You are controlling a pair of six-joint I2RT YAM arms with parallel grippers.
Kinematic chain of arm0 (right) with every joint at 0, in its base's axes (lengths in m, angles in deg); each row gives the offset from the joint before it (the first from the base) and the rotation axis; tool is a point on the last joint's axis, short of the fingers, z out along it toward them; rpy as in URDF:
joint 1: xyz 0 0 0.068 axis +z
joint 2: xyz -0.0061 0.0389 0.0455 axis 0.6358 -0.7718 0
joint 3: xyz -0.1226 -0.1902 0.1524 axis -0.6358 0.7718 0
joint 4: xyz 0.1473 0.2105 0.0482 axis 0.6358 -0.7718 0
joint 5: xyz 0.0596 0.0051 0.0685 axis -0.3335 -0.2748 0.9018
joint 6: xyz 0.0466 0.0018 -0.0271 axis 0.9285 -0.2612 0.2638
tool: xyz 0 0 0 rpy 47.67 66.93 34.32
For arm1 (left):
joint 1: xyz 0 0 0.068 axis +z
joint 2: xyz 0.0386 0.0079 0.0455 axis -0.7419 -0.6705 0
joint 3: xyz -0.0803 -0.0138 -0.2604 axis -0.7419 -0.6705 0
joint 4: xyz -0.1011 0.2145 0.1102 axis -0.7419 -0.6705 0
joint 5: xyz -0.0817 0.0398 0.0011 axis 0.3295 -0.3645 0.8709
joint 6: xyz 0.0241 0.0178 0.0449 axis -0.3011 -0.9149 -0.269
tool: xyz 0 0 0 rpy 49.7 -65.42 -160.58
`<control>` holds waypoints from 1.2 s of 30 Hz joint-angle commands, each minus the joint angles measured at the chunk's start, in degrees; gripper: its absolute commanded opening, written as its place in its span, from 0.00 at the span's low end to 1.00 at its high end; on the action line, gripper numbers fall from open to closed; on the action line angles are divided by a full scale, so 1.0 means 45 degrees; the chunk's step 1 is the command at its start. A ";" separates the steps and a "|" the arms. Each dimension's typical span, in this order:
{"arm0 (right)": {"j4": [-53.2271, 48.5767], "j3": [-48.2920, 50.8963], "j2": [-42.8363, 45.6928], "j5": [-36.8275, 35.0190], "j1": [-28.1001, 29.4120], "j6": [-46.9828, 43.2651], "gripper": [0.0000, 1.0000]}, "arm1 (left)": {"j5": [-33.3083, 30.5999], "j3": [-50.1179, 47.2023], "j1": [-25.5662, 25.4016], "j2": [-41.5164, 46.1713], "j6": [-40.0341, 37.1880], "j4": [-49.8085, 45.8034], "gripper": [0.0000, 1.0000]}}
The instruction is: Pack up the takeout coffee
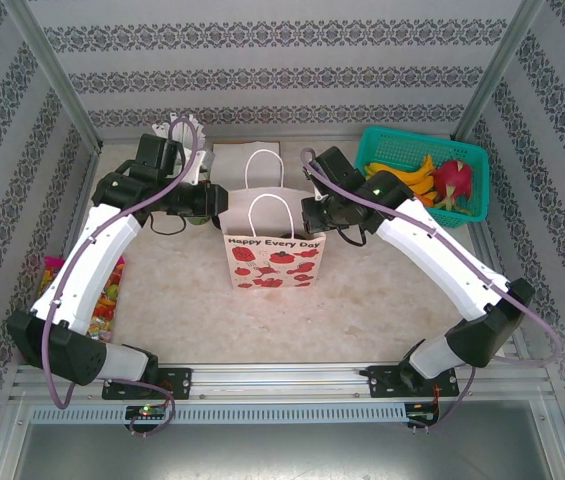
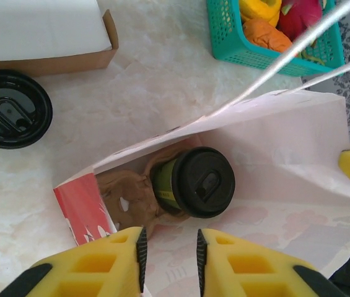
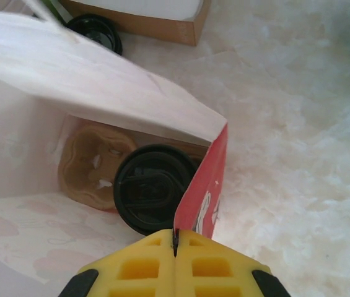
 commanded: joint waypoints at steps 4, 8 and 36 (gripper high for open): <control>0.0738 -0.0531 -0.0332 0.0855 -0.0100 0.0542 0.04 | -0.0778 0.0023 0.0506 0.0562 0.0148 -0.0296 0.26; 0.1275 -0.0518 -0.0392 0.1480 -0.0143 0.1424 0.05 | -0.1041 0.0066 0.0806 0.0526 -0.0002 -0.0474 0.26; 0.5443 0.2534 0.3507 -0.4702 -0.0242 -0.0010 0.98 | -0.3397 0.1877 0.3905 -0.2239 0.2212 0.2987 0.68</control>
